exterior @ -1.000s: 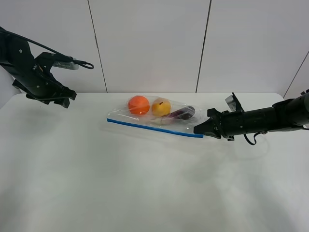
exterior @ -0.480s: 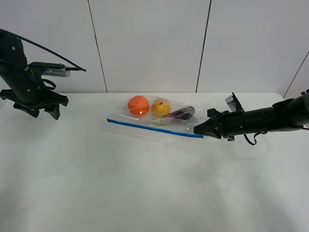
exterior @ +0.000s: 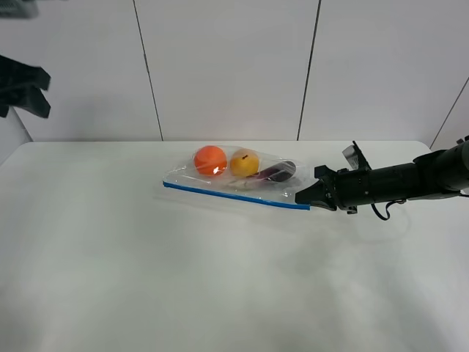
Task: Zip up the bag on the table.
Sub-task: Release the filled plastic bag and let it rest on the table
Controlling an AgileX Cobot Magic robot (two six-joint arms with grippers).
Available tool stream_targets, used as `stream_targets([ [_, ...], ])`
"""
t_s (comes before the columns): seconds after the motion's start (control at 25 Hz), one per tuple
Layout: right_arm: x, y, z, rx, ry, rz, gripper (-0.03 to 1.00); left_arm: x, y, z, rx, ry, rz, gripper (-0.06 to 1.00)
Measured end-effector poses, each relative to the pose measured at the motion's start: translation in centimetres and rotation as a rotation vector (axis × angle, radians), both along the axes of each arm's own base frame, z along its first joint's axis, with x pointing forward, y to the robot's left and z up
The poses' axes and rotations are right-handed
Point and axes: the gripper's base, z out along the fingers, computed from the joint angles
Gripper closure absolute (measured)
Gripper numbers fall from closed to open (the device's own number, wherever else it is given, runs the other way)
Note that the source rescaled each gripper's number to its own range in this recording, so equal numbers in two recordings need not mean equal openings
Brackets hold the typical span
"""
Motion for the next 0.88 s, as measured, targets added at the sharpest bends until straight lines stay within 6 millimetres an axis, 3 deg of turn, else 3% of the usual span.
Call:
stream_targets([
  [0.12, 0.0, 0.0, 0.0, -0.003, -0.001, -0.002, 0.96, -3.7, 0.0, 3.5, 0.007, -0.131, -0.022, -0.06],
  [0.2, 0.1, -0.1, -0.1, -0.011, -0.001, -0.007, 0.96, -5.6, 0.0, 4.8, 0.021, -0.164, -0.037, -0.06],
  [0.52, 0.1, -0.1, -0.1, -0.017, -0.001, -0.010, 0.96, -14.6, -0.6, 6.5, -0.082, -0.221, -0.054, -0.06],
  [0.68, 0.1, -0.1, -0.1, -0.017, -0.001, -0.010, 0.96, -19.9, -0.7, 5.5, -0.117, -0.252, -0.050, -0.06],
  [0.88, 0.1, -0.1, -0.1, -0.019, -0.004, -0.008, 0.96, -24.8, -0.5, 2.0, -0.110, -0.264, -0.052, -0.06],
])
